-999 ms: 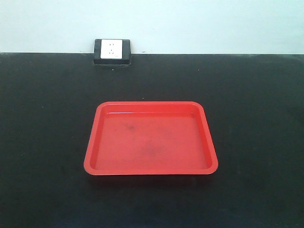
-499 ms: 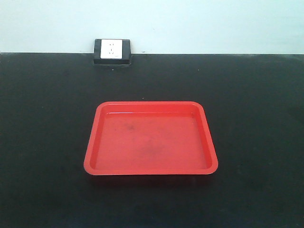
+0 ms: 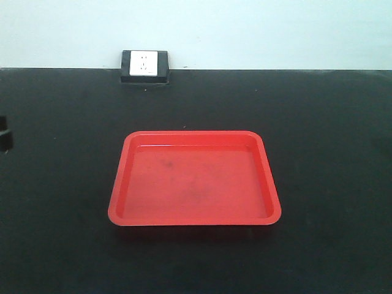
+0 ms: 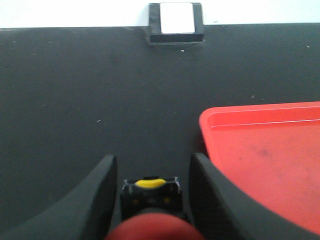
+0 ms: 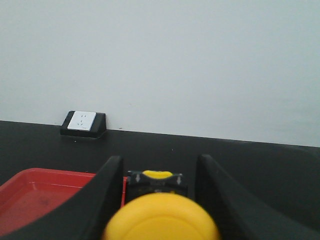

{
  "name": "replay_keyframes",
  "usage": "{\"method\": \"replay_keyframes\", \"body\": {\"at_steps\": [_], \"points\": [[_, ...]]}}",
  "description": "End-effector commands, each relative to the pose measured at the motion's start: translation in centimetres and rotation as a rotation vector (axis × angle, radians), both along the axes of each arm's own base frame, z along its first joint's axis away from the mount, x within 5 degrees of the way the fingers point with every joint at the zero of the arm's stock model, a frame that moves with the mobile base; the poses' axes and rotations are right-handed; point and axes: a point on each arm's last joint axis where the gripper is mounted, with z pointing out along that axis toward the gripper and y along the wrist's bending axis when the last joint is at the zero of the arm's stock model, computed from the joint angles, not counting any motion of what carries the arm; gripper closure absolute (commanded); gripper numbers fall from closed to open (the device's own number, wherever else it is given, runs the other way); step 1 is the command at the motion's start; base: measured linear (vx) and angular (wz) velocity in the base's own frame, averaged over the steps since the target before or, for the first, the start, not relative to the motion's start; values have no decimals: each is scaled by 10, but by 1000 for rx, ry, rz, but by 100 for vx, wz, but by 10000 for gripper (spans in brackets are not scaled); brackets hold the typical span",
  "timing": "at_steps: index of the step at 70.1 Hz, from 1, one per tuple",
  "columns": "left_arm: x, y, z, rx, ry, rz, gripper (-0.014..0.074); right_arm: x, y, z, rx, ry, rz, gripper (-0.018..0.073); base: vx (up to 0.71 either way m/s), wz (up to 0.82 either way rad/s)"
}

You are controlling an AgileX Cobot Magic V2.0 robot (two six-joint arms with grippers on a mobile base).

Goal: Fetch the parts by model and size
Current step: 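Lower the left gripper with the red button into the tray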

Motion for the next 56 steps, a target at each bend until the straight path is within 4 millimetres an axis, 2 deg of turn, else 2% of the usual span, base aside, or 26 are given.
{"method": "replay_keyframes", "body": {"at_steps": [1, 18, 42, 56], "points": [[19, -11, 28, -28, -61, -35, 601, 0, -1, 16, 10, -93, -14, 568, 0, 0], [65, -49, 30, -44, 97, -133, 601, 0, -1, 16, 10, -93, -14, 568, 0, 0], [128, -110, -4, -146, 342, -137, 601, 0, -1, 16, 10, -93, -14, 568, 0, 0], [154, -141, -30, -133, 452, -147, 601, 0, -1, 15, 10, -91, -13, 568, 0, 0]]}}
